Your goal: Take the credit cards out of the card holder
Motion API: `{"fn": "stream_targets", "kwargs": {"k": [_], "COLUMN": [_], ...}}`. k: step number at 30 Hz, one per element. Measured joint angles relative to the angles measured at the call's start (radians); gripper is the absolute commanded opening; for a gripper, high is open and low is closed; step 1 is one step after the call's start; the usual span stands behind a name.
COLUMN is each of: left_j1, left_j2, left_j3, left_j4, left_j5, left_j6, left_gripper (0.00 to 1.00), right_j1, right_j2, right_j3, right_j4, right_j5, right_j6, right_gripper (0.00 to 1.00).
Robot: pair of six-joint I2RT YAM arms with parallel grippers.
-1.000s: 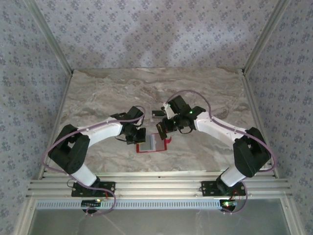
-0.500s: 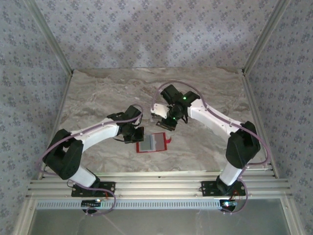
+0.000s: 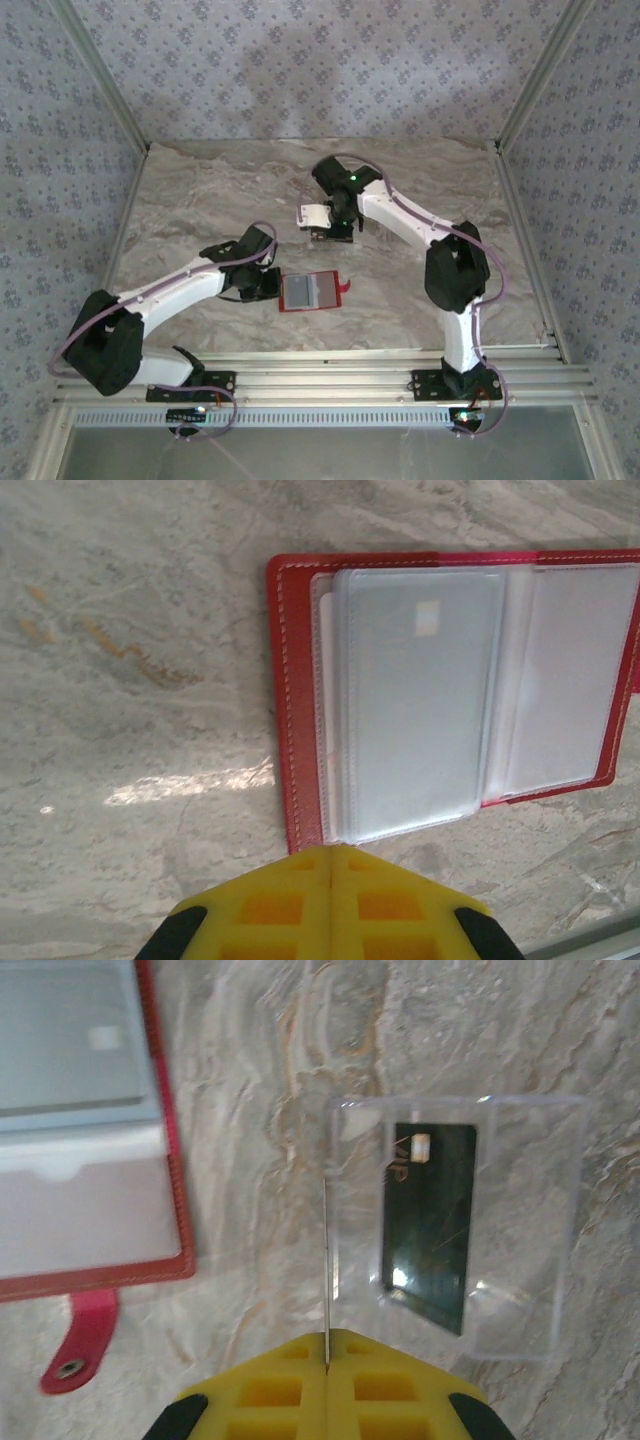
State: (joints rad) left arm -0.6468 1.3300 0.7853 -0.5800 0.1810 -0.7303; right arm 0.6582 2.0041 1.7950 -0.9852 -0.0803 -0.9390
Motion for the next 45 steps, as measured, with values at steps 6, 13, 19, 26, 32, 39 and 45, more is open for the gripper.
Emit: {"fn": "stream_targets", "kwargs": {"k": [6,13,19,26,32,39,45], "left_j1": [0.012,0.032,0.048,0.052,0.052,0.052,0.052], "left_j2": [-0.039,-0.06,-0.074,-0.074,-0.074,-0.074,-0.074], "left_j3": [-0.021,-0.024,-0.029,-0.033,-0.033,-0.033,-0.034], "left_j4": [-0.004,-0.018,-0.027,-0.029,-0.03,-0.03,-0.03], "left_j5": [-0.011,-0.014,-0.014,-0.014,-0.014,-0.014,-0.014], "left_j6": [-0.012,-0.015,-0.014,-0.014,-0.014,-0.014,-0.014], "left_gripper": [0.08,0.08,0.08,0.08,0.08,0.08,0.08], "right_j1": [-0.004,-0.004,-0.004,-0.011,-0.017,-0.018,-0.019], "right_j2": [0.104,0.191,0.22,0.262,0.292,0.306,0.304], "right_j3": [0.127,0.245,0.279,0.282,0.282,0.282,0.283], "right_j4": [-0.041,-0.073,-0.084,-0.103,-0.128,-0.149,-0.133], "right_j5": [0.008,0.014,0.014,0.013,-0.008,-0.024,-0.017], "right_j6": [-0.016,-0.021,-0.027,-0.027,-0.031,-0.035,-0.034], "right_gripper": [0.0,0.0,0.0,0.0,0.0,0.18,0.23]}}
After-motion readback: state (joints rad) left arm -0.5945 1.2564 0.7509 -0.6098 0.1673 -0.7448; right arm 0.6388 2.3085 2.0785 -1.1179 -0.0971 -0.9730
